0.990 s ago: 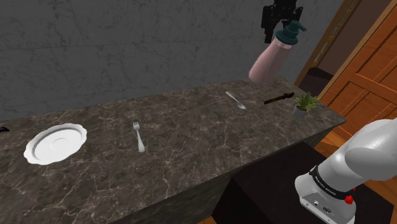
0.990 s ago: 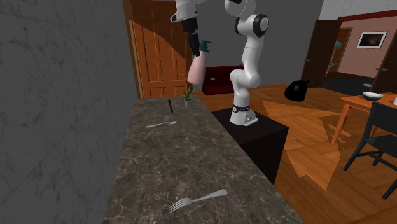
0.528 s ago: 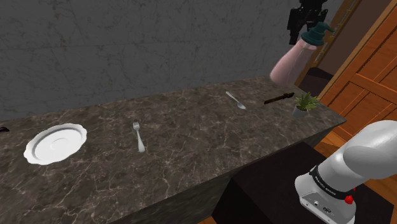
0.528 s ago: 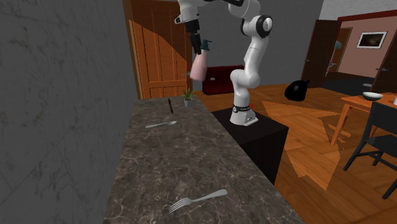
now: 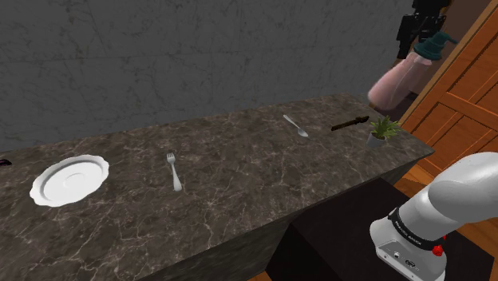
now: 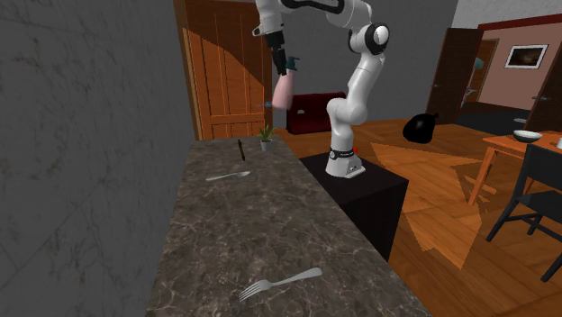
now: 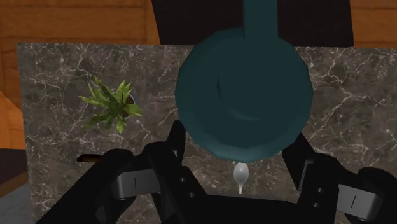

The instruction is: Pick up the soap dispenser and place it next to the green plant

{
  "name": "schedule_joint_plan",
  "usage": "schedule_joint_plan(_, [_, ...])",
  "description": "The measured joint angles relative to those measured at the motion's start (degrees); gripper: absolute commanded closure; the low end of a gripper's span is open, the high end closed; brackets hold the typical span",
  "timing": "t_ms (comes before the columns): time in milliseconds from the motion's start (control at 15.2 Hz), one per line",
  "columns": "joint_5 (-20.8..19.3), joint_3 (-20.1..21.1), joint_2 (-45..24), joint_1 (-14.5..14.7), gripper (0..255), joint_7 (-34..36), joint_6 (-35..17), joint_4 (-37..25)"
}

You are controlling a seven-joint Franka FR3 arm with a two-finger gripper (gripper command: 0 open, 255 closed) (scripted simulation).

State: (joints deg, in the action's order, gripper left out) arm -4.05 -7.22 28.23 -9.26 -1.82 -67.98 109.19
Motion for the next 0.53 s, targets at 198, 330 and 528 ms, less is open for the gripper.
schedule_joint_plan(198, [-2.5, -2.9, 1.3, -1.1, 255, -4.0, 0.3, 0.7])
schedule_joint_plan(330, [-4.3, -4.8, 2.3, -1.8, 255, -6.8, 0.8, 1.0])
schedule_joint_plan(528, [-6.1, -6.9, 3.6, -2.6, 255, -9.4, -0.3, 3.0])
